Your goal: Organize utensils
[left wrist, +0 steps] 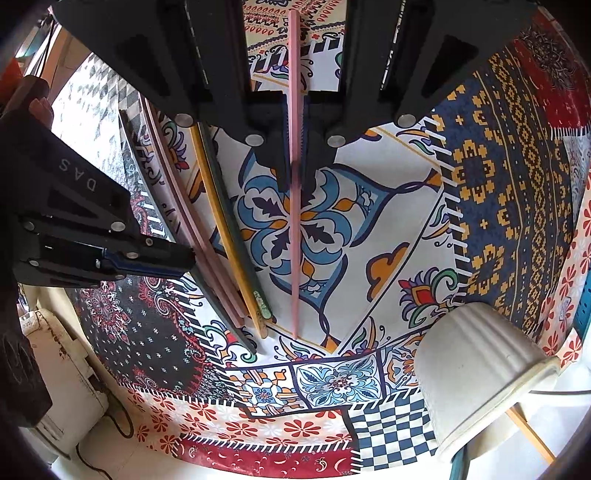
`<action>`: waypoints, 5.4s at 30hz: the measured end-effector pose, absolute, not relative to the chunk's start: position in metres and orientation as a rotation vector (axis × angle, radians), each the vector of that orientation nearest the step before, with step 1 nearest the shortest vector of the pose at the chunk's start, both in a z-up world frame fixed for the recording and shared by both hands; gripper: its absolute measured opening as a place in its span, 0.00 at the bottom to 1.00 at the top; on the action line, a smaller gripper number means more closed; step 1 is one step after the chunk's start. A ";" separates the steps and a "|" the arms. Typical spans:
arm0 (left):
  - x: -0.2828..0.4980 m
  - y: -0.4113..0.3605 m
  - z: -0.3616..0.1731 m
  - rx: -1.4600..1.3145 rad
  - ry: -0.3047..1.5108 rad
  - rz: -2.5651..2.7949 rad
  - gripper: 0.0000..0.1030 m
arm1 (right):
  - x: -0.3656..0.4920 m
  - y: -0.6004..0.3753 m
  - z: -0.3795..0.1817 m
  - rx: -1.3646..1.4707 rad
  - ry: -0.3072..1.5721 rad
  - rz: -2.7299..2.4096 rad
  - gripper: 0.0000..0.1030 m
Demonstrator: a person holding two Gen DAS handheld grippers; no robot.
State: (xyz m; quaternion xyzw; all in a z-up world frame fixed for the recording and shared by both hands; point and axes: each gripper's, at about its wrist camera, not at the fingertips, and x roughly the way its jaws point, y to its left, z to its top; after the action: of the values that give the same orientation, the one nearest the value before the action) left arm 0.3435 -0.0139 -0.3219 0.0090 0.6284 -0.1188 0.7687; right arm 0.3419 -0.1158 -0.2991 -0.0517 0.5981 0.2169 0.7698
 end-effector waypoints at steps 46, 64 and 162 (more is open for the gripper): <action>0.348 0.017 -0.296 -0.090 1.246 -0.131 0.08 | 0.355 -0.143 -0.280 0.000 1.312 0.426 0.19; 0.405 0.007 -0.318 -0.029 1.311 -0.179 0.10 | 0.402 -0.122 -0.297 -0.043 1.290 0.393 0.15; 0.313 0.084 -0.100 -0.199 0.713 -0.011 0.03 | 0.395 -0.094 -0.248 -0.134 1.176 0.503 0.06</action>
State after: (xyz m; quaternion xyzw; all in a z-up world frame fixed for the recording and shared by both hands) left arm 0.3134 0.0842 -0.0999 -0.0970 0.3482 -0.0052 0.9324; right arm 0.3948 -0.0944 -0.2475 -0.0627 0.5482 0.2346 0.8003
